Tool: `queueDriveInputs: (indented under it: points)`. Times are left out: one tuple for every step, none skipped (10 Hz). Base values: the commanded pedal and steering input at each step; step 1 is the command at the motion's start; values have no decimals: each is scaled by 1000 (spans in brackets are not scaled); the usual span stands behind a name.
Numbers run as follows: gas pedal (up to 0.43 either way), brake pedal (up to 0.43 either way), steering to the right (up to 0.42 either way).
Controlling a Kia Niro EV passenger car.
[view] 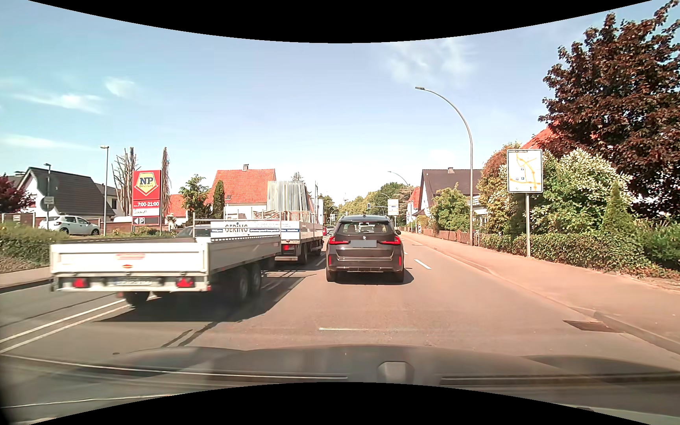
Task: Follow the waypoints while adhering to traffic rules and regulations
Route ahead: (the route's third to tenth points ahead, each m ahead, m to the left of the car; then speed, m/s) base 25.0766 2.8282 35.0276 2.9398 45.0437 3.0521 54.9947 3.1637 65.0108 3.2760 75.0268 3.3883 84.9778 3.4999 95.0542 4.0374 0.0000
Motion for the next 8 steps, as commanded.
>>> queueDriveInputs:
  points:
    - [0,6,8]
    - [0,6,8]
    - [0,6,8]
    - [0,6,7]
    - [0,12,8]
    - [0,6,8]
    - [0,6,8]
    - [0,6,8]
